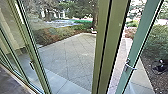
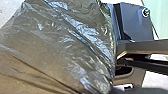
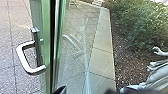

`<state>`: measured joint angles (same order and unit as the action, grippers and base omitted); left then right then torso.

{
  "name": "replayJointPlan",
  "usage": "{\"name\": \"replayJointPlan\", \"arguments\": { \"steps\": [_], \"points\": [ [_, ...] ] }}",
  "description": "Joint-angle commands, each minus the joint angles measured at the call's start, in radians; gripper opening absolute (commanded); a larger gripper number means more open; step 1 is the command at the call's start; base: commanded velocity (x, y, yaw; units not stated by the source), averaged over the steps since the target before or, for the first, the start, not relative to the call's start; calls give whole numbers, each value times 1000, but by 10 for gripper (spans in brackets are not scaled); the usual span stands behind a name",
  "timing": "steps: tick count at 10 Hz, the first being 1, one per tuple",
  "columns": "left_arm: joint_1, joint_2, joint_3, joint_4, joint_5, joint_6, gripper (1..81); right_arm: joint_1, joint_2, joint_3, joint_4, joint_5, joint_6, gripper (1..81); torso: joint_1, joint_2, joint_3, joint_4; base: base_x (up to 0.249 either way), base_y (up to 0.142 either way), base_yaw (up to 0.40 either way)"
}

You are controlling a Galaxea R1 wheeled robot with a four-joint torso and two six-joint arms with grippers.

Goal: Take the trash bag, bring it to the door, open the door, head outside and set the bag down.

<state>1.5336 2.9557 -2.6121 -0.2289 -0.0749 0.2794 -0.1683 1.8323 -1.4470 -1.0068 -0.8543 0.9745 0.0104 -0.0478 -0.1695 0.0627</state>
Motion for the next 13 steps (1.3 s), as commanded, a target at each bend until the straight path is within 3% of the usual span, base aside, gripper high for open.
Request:
{"name": "replayJointPlan", "arguments": {
  "steps": [1,2,3,4,6,9,10,13],
  "points": [
    [-20,-6,4,-7,67,-2,10,154,-54,-91,-168,-109,-26,811,0,0,0,0,0,0,0],
    [-20,-7,4,-7,72,-2,10,154,-52,-102,-167,-105,-28,811,0,0,0,-32,0,0,0],
    [-20,-7,4,-7,79,-2,10,154,-49,-117,-164,-89,-37,811,0,0,0,-40,0,0,0],
    [-20,-6,4,-7,79,-2,10,152,-49,-128,-157,-80,-43,811,0,0,0,-10,0,0,0],
    [-20,-6,4,-7,81,-2,10,137,-46,-177,-157,-42,-54,811,0,0,0,-36,0,0,0],
    [-20,-4,4,-7,81,-2,10,106,-43,-295,-154,56,-82,811,0,0,0,-37,0,0,0],
    [-20,-3,4,-7,81,-2,10,106,-37,-335,-148,80,-89,811,0,0,0,-102,0,0,0],
    [-17,-1,4,-7,81,-2,10,85,-37,-377,-148,112,-97,811,0,0,0,-152,0,0,0]
  ]
}}
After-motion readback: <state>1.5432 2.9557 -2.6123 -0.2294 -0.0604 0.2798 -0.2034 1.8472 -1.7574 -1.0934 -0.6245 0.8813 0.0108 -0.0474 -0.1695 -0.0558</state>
